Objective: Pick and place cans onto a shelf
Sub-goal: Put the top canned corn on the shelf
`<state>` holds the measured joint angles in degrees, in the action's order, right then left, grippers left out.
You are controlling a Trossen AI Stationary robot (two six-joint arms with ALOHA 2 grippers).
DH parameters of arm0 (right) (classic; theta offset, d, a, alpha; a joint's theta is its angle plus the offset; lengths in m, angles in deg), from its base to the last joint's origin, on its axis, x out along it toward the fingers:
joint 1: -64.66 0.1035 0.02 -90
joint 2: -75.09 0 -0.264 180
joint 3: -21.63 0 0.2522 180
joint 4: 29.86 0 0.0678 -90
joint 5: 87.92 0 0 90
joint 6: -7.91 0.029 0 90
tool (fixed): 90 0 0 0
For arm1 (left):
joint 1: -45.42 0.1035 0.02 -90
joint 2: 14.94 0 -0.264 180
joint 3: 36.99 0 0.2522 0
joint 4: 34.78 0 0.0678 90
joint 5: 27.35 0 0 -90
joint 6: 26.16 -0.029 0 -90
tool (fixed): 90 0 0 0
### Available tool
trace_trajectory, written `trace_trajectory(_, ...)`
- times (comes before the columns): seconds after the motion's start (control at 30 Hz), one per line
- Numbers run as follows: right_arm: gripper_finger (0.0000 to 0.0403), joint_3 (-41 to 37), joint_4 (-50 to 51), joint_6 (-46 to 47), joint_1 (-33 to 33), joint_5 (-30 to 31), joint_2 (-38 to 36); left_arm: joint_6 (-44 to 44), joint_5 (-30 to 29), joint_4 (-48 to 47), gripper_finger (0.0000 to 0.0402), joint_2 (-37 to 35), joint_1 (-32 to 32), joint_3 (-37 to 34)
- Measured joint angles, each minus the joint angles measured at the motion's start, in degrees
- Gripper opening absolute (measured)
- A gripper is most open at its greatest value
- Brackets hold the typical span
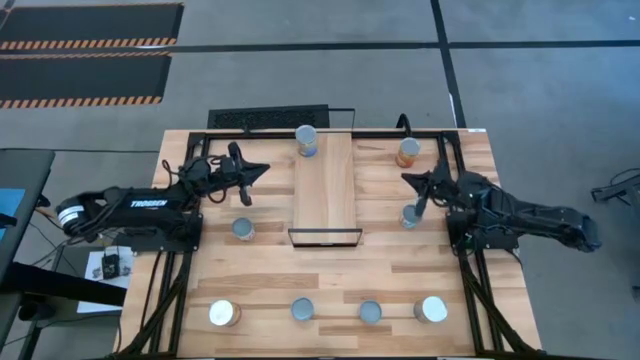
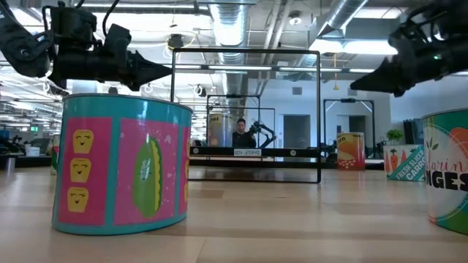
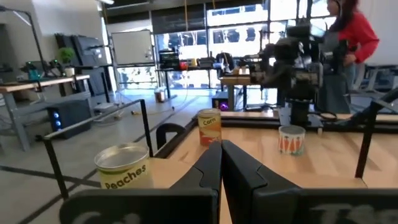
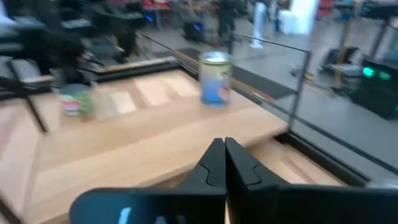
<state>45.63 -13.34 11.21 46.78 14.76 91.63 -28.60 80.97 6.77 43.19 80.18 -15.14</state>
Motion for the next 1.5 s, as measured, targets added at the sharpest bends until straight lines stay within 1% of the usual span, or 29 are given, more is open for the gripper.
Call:
trace_trajectory(0.07,0.0013,2.77,3.06,1.01,-1.86,1.08,3.06,-0.09,0.05,-1.26,0.0,-0.53,0.0,-0.02)
trace_trajectory(0.27,0.0042,10.21,11.7,1.39,-9.06,1.21,13.09,-2.16,0.03,-3.39,0.0,-0.74,0.0,-0.01)
trace_trajectory(0.4,0.0066,13.4,13.76,0.11,-14.5,1.19,19.96,-2.51,0.01,-3.73,0.0,-0.74,0.0,-0.02)
trace_trajectory(0.57,0.0117,17.8,15.13,-3.2,-19.84,1.0,28.97,-3.8,0.01,-3.7,0.0,-0.81,0.0,-0.02)
trace_trajectory(0.73,0.0175,21.97,16.45,-6.15,-23.37,0.03,37.05,-5.05,-0.03,-3.66,0.0,-0.81,0.0,-0.02)
trace_trajectory(0.83,0.0193,24.34,16.87,-6.78,-25.24,-0.66,41.51,-5.29,-0.03,-3.64,0.0,-0.81,0.0,-0.02)
trace_trajectory(0.97,0.019,27.62,19.0,-6.8,-27.16,-0.64,46.75,-5.39,-0.1,-3.53,0.0,-0.81,0.0,-0.02)
trace_trajectory(1.27,0.0146,34.92,28.86,-6.78,-28.14,-0.7,55.57,-3.47,-0.08,-3.55,0.0,-0.81,-0.02,-0.01)
trace_trajectory(1.5,0.0112,37.85,30.55,-6.79,-28.92,-0.66,60.26,-1.32,-0.03,-3.53,0.0,-0.81,-0.07,-0.02)
